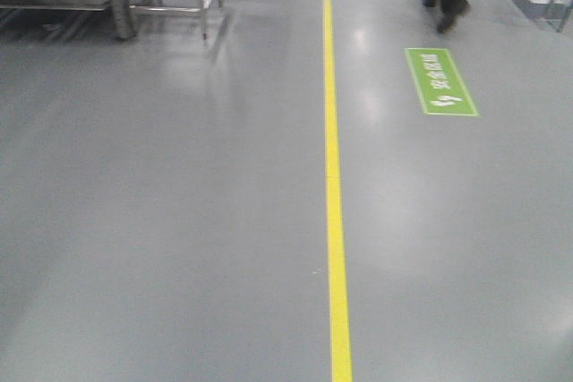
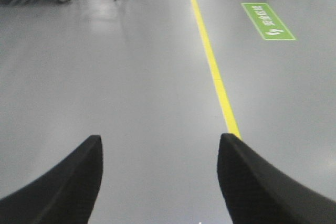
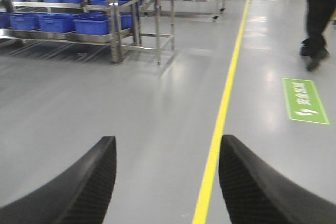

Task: Move and align brake pads A on conveyor
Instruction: 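Drive forward along the yellow floor line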

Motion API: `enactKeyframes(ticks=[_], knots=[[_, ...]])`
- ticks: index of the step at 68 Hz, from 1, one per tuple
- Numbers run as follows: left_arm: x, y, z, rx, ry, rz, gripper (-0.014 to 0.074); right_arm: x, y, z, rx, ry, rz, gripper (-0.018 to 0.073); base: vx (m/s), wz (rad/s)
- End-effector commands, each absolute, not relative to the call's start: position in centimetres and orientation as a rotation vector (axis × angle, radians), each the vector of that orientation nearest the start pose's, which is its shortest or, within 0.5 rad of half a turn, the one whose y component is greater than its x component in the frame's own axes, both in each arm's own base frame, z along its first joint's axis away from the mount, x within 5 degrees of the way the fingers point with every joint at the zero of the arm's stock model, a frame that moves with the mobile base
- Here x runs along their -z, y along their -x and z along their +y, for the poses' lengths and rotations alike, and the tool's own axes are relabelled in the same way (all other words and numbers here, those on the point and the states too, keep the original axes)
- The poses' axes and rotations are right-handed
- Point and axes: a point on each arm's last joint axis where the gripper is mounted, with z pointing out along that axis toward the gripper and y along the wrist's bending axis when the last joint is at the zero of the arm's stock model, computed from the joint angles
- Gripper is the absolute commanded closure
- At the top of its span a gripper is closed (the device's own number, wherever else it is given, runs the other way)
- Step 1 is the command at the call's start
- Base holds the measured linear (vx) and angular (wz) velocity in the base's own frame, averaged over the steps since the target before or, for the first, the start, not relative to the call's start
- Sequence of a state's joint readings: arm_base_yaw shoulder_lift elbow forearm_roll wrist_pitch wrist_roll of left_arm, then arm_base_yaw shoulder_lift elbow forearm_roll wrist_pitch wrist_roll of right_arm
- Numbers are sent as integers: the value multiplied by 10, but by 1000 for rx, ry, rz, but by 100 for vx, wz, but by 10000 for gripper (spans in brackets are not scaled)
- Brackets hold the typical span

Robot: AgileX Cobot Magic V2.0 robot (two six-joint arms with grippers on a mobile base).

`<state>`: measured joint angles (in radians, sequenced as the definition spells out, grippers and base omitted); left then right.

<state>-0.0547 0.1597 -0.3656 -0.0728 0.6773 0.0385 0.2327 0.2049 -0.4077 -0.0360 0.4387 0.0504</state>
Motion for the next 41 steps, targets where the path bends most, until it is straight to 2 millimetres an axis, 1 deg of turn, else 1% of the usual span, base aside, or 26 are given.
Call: enactKeyframes(ticks=[1,27,41], knots=[[-280,-47,-7,103,-59,1863,136,-313,-55,12,-176,169,1617,148,8,-43],[-280,-47,-7,103,-59,1863,136,-313,-55,12,-176,169,1617,148,13,-50],[-280,-47,-7,103,-59,1864,136,-313,-55,12,-176,169,1617,148,21,-28]])
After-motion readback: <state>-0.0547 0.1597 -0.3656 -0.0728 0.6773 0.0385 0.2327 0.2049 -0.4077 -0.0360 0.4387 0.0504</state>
